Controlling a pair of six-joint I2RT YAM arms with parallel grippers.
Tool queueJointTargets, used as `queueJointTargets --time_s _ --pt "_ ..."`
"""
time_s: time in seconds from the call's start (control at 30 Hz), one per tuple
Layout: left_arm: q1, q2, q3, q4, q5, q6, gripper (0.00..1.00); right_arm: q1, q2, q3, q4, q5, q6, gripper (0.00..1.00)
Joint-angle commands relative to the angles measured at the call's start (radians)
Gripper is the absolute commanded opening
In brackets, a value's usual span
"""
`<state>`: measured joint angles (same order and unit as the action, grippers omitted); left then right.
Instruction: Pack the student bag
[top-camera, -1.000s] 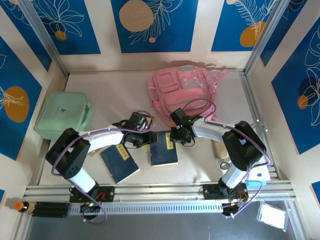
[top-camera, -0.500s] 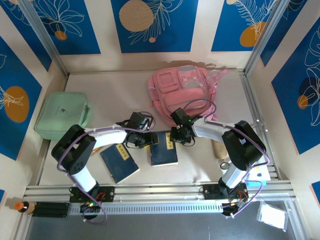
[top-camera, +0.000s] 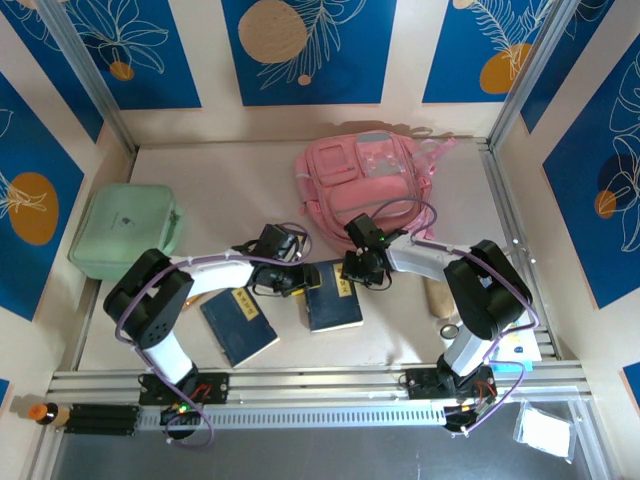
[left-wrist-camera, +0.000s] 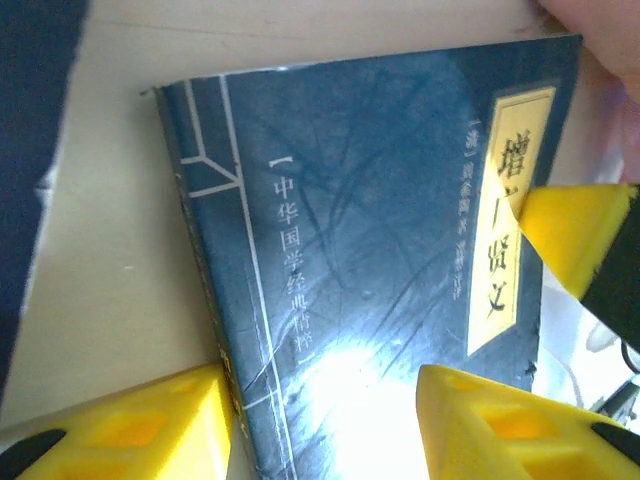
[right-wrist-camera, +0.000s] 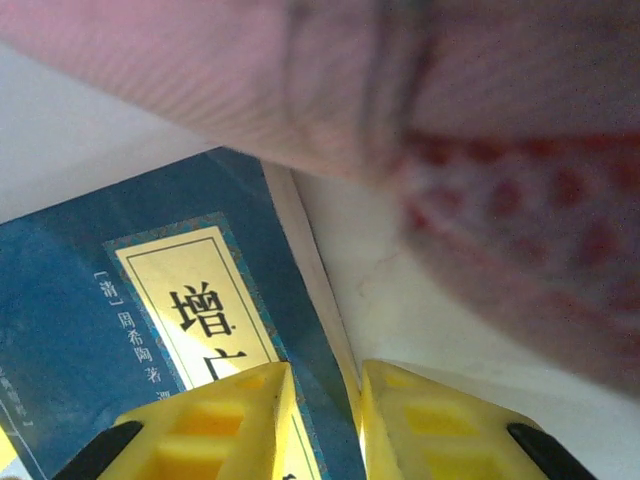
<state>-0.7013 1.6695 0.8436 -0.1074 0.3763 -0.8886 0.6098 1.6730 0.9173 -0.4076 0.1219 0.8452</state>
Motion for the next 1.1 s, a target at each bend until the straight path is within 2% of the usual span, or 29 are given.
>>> queueJointTargets --time_s 0.0,0.17,0.33,0.43,0.67,0.83,0.9,0.97,1.07 --pt "-0.01 -0.092 0.003 0.147 0.123 0.062 0.5 0.007 0.015 -0.041 0.013 -0.075 0.046 0.26" --pt "-0.004 -0.144 -0.018 0.168 0.118 0.07 0.49 -0.002 -0.005 -0.034 0.019 -0.09 0.058 0.26" --pt "0.021 -0.157 -0.056 0.166 0.059 0.05 0.43 0.012 0.001 -0.022 0.076 -0.158 0.01 0.26" --pt "0.043 -0.163 -0.083 0.195 0.063 0.034 0.42 0.027 0.014 -0.005 0.068 -0.154 0.001 0.26" --pt "0.068 -0.167 -0.084 0.148 0.036 0.039 0.36 0.02 0.034 -0.008 0.066 -0.147 0.035 0.25" --pt "0.084 -0.171 -0.089 0.143 0.032 0.033 0.29 0.016 0.019 -0.022 0.071 -0.136 0.033 0.26" --pt "0.089 -0.171 -0.087 0.138 0.03 0.031 0.26 0.016 -0.001 -0.034 0.089 -0.127 0.031 0.28" --pt "0.102 -0.178 -0.084 0.123 0.03 0.031 0.19 0.013 -0.032 -0.048 0.105 -0.118 0.029 0.33" --pt "0.142 -0.2 -0.08 0.101 0.042 0.034 0.09 0.0 -0.093 -0.055 0.121 -0.099 0.011 0.44"
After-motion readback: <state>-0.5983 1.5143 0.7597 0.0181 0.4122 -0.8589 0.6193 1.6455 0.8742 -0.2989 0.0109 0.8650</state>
